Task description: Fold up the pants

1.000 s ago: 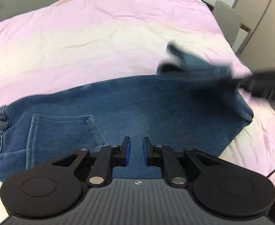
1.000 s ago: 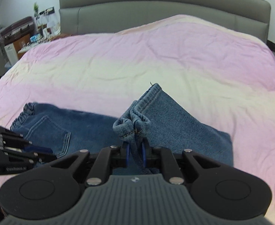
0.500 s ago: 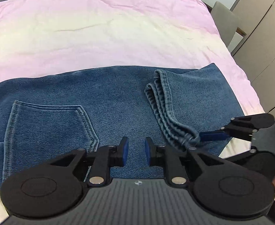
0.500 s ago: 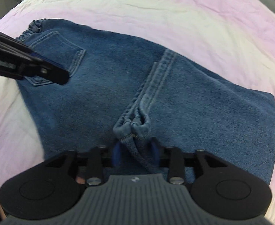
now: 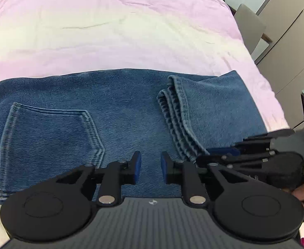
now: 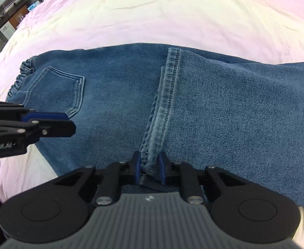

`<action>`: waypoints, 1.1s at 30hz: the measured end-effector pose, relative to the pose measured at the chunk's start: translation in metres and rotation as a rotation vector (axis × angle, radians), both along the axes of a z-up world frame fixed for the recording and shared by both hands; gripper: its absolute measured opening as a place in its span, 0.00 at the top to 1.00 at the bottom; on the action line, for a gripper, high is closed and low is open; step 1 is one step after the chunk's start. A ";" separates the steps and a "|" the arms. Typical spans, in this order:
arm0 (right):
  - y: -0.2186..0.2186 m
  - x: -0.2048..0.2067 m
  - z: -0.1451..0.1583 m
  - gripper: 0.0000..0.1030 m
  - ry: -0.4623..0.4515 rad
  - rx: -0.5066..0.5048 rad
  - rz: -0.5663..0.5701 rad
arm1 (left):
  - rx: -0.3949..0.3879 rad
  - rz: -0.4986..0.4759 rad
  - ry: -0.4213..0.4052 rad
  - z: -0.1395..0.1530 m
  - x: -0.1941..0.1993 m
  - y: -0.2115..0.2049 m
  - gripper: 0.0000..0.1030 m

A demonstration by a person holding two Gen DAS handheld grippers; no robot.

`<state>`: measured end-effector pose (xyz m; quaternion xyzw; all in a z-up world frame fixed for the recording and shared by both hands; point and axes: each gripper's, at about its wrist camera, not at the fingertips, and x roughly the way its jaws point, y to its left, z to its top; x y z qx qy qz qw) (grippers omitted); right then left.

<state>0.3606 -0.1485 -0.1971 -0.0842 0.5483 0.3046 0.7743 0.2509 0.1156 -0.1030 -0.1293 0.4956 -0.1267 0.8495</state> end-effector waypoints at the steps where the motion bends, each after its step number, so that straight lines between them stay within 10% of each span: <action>1: -0.002 -0.004 0.002 0.87 0.002 0.007 0.006 | -0.023 0.002 0.001 -0.001 0.003 -0.001 0.73; 19: -0.021 0.003 -0.034 0.86 0.068 0.138 -0.025 | -0.179 0.118 0.150 -0.073 0.063 -0.050 0.33; 28: -0.039 0.005 -0.035 0.82 0.091 0.237 -0.073 | -0.041 0.115 0.066 -0.068 0.053 -0.070 0.69; 33: -0.068 -0.007 -0.014 0.55 0.052 0.251 -0.097 | 0.012 0.088 -0.039 -0.038 0.039 -0.078 0.83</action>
